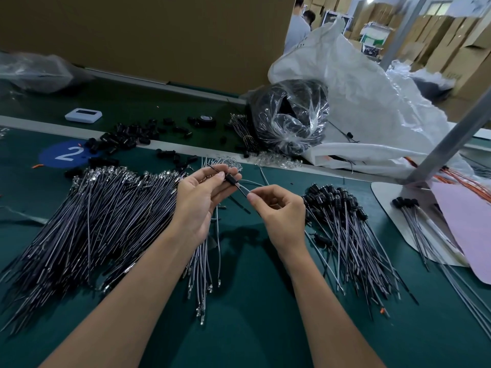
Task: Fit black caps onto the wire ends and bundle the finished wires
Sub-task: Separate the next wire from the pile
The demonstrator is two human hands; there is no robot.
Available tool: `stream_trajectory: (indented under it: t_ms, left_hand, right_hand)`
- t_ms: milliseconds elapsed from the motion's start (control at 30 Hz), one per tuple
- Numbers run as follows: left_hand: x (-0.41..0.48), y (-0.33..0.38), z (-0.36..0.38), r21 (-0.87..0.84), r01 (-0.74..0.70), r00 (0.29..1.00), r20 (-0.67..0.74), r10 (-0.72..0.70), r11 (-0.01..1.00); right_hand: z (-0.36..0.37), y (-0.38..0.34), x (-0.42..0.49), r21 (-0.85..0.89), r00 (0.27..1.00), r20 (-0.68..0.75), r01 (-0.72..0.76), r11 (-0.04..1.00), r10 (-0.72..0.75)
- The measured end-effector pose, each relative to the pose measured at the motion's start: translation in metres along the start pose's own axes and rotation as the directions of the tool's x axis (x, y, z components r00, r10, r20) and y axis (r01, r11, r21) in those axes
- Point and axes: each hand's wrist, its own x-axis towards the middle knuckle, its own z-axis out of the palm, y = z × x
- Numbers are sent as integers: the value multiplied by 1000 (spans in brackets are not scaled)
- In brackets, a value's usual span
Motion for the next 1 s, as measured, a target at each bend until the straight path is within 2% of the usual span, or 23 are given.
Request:
stream_trajectory:
  t_ms: [167, 400, 633, 1000]
  left_hand:
    - [0, -1, 0, -12, 6, 1000, 16, -5, 1000]
    - [-7, -10, 6, -11, 34, 998, 45, -34, 999]
    - [-8, -14, 6, 114, 54, 996, 64, -62, 992]
    - [-8, -10, 5, 103, 54, 996, 69, -61, 993]
  right_hand:
    - [0, 1, 0, 1, 1000, -23, -16, 1000, 16]
    - [2, -2, -2, -9, 999, -23, 41, 999, -41]
    - [2, -4, -2, -43, 997, -31, 74, 996, -75]
    - [1, -7, -2, -69, 995, 0, 95, 993, -96]
